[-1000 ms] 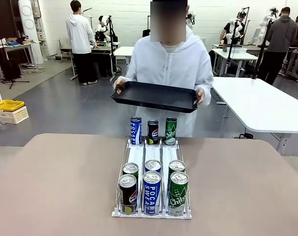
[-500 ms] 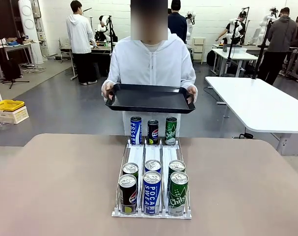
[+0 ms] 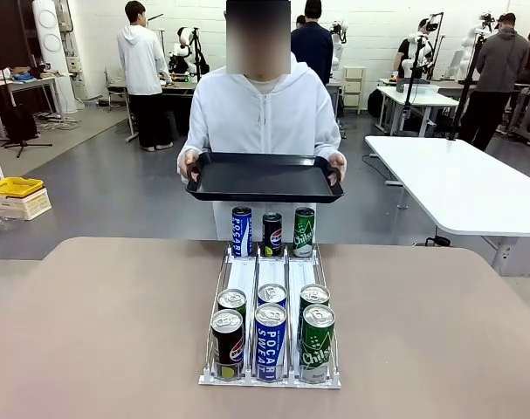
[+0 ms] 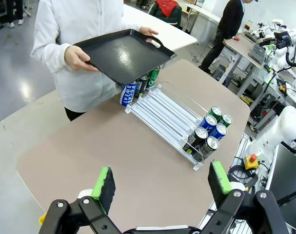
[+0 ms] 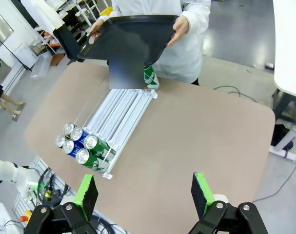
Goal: Retrieve and hand over the desired beverage to the person.
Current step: Pick up a can of the same type that the person held from the Automatic Can Dispenser.
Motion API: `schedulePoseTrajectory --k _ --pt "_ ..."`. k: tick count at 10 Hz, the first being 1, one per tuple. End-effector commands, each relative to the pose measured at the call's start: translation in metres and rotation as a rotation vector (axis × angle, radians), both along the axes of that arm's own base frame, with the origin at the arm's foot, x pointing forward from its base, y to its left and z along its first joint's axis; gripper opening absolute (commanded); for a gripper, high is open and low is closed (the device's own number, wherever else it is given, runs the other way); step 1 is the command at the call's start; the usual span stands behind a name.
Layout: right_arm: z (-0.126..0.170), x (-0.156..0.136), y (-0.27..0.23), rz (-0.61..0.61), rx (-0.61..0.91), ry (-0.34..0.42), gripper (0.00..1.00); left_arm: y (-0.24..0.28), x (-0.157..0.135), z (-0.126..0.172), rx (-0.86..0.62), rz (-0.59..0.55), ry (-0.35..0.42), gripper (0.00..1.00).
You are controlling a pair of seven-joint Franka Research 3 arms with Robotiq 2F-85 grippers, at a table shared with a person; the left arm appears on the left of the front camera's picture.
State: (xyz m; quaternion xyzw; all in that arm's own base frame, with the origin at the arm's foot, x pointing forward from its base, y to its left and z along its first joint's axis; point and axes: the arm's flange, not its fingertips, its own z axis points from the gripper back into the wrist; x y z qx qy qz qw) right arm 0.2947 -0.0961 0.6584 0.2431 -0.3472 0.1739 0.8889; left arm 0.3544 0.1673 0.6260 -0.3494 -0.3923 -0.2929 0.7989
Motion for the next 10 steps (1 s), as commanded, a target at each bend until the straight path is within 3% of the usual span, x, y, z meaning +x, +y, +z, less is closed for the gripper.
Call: schedulePoseTrajectory --k 1,10 --pt "-0.0002 0.0009 0.0002 -0.004 -0.007 0.004 1.0 0.0015 0.0005 0.0031 -0.021 -0.004 -0.007 1.0" --pt "-0.0002 0.0009 0.0002 -0.004 -0.007 0.004 1.0 0.0015 0.0005 0.0031 -0.021 -0.004 -0.007 1.0"
